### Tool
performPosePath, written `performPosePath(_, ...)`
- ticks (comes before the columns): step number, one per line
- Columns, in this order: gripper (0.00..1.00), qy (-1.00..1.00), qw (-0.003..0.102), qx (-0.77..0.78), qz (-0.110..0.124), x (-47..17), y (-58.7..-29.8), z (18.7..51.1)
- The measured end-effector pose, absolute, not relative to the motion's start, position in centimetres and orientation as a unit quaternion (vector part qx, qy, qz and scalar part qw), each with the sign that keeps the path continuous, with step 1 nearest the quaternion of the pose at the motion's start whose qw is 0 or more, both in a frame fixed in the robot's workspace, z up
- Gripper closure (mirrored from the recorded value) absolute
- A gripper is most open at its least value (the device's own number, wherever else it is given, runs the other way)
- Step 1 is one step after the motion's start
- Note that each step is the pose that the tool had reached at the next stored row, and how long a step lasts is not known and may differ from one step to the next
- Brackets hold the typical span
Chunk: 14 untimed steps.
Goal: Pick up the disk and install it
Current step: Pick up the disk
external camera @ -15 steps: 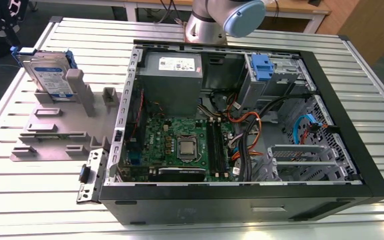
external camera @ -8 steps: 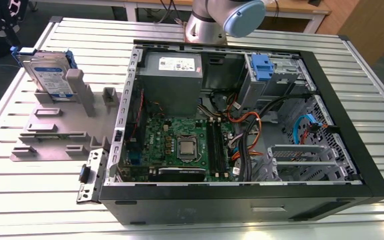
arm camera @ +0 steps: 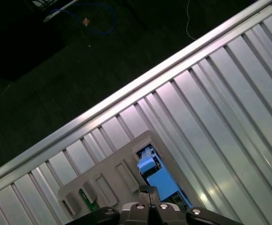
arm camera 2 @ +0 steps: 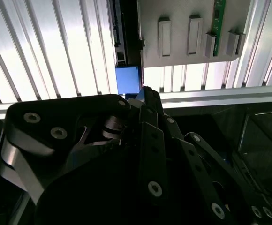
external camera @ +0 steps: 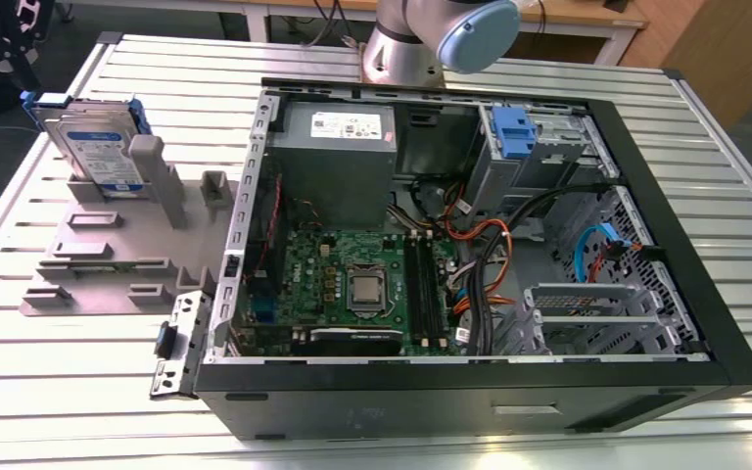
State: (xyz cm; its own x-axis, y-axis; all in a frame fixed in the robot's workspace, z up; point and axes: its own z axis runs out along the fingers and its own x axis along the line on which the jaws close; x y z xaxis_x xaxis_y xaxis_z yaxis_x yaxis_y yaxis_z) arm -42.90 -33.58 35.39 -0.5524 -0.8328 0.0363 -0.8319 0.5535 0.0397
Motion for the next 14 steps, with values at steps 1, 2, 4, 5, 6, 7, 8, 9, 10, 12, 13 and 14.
performPosePath(1,0.89,-0.881,0.025,0.473,-0.009,-42.9,-33.58,35.39)
performPosePath(2,0.89,-0.881,0.025,0.473,-0.009,-42.91,-33.58,35.39)
performPosePath(4,0.89,-0.881,0.025,0.473,-0.009,-42.9,-33.58,35.39)
performPosePath(5,0.89,-0.881,0.025,0.473,-0.009,-42.9,-33.58,35.39)
performPosePath(6,0.89,-0.881,0.025,0.473,-0.009,-42.9,-33.58,35.39)
performPosePath(7,0.89,-0.88,0.025,0.474,-0.009,-42.9,-33.58,35.39)
performPosePath(8,0.89,-0.88,0.025,0.474,-0.009,-42.9,-33.58,35.39)
performPosePath(9,0.89,-0.879,0.025,0.475,-0.009,-42.9,-33.58,35.39)
performPosePath(10,0.89,-0.879,0.025,0.476,-0.009,-42.91,-33.58,35.39)
performPosePath(12,0.89,-0.878,0.025,0.478,-0.009,-42.91,-33.58,35.39)
performPosePath(13,0.89,-0.878,0.025,0.478,-0.009,-42.9,-33.58,35.39)
performPosePath(14,0.89,-0.877,0.025,0.479,-0.009,-42.9,-33.58,35.39)
